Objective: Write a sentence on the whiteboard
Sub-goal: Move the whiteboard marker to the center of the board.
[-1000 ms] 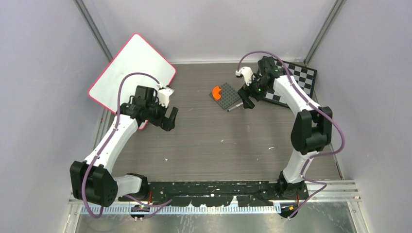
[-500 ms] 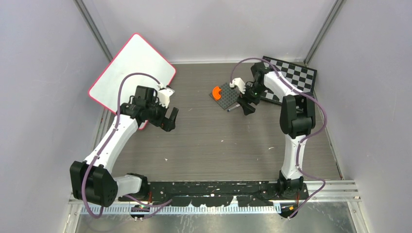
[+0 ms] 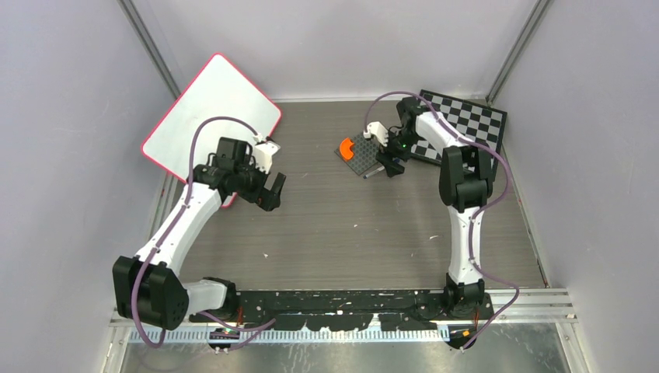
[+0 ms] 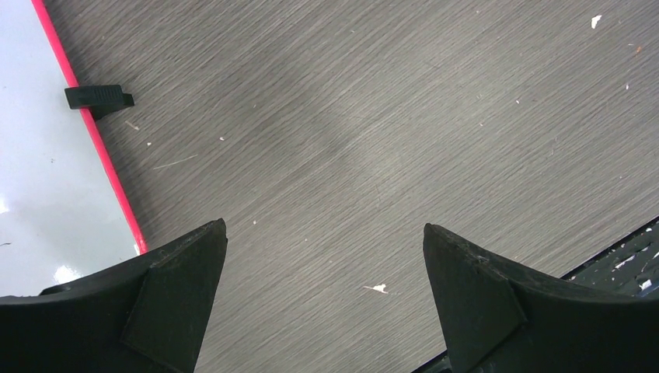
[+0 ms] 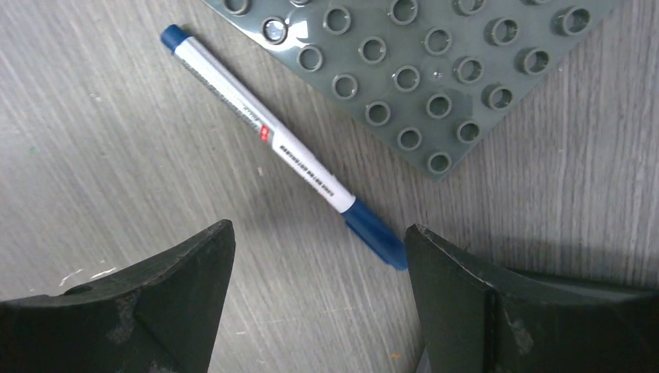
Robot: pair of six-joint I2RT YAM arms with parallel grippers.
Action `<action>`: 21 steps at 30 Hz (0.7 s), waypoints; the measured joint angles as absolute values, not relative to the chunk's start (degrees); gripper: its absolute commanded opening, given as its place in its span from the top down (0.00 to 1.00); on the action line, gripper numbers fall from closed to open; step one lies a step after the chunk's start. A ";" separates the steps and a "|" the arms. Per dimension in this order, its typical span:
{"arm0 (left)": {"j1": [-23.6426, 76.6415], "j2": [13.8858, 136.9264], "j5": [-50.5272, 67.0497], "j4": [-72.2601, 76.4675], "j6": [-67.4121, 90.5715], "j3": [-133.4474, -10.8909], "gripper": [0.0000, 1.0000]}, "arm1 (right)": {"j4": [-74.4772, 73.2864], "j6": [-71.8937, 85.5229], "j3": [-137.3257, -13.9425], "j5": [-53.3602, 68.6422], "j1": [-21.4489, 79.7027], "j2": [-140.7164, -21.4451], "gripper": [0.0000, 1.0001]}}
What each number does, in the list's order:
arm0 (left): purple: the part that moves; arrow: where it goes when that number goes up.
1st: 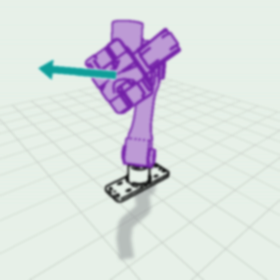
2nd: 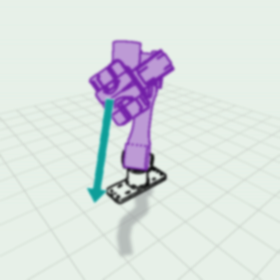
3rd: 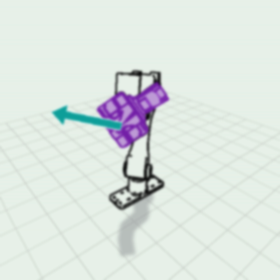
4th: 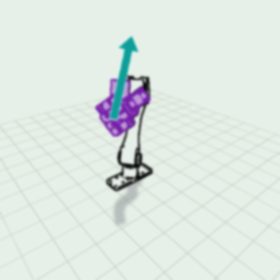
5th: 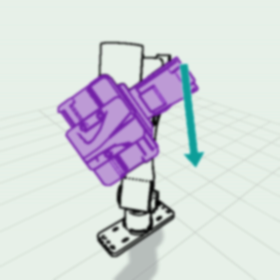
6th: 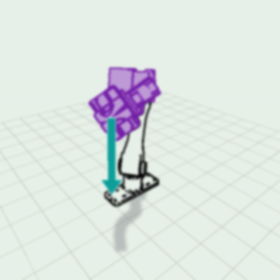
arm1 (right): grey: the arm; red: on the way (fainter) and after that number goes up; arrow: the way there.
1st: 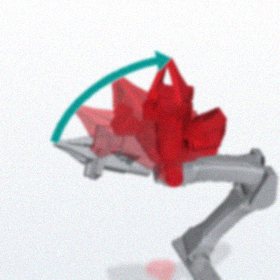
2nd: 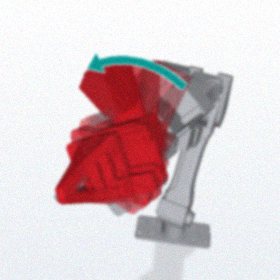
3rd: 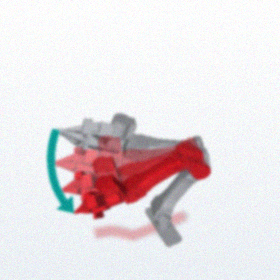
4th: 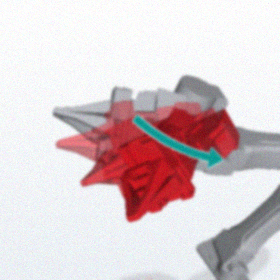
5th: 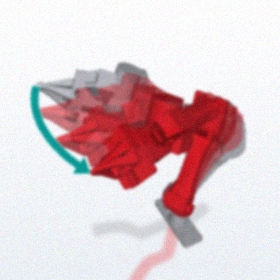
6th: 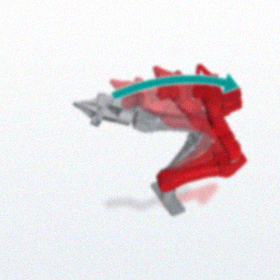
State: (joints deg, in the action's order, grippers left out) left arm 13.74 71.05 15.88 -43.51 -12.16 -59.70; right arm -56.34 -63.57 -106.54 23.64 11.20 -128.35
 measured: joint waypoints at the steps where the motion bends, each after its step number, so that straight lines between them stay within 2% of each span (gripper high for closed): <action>1: 13.74 71.11 15.88 -43.51 -12.23 -59.70 0.00 | -56.03 -63.83 -106.85 23.55 11.20 -128.95 0.16; 3: 13.74 71.31 15.86 -43.48 -12.27 -59.70 0.00 | -55.75 -64.31 -107.39 23.38 11.20 -130.26 0.19; 6: 13.74 71.66 15.84 -43.51 -12.38 -59.68 0.00 | -55.83 -64.97 -109.14 23.07 11.27 -131.74 0.28; 12: 13.74 71.79 15.55 -43.46 -12.40 -59.64 0.00 | -55.72 -67.11 -109.56 21.93 11.51 -132.31 0.61; 17: 13.74 71.96 15.59 -43.48 -12.40 -59.64 0.00 | -54.59 -67.68 -102.13 20.27 11.57 -127.87 0.70; 18: 13.74 72.01 15.62 -43.48 -12.40 -59.64 0.00 | -54.17 -67.70 -100.07 19.59 11.57 -126.67 0.74; 20: 13.74 72.05 15.66 -43.51 -12.40 -59.64 0.00 | -53.34 -67.53 -96.09 18.52 11.64 -124.16 0.95; 21: 13.74 72.05 15.70 -43.53 -12.40 -59.64 0.00 | -52.84 -67.22 -93.47 17.78 11.68 -122.45 0.99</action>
State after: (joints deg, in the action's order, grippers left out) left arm 13.74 72.05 15.70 -43.53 -12.40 -59.64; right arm -52.84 -67.22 -93.47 17.78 11.68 -122.45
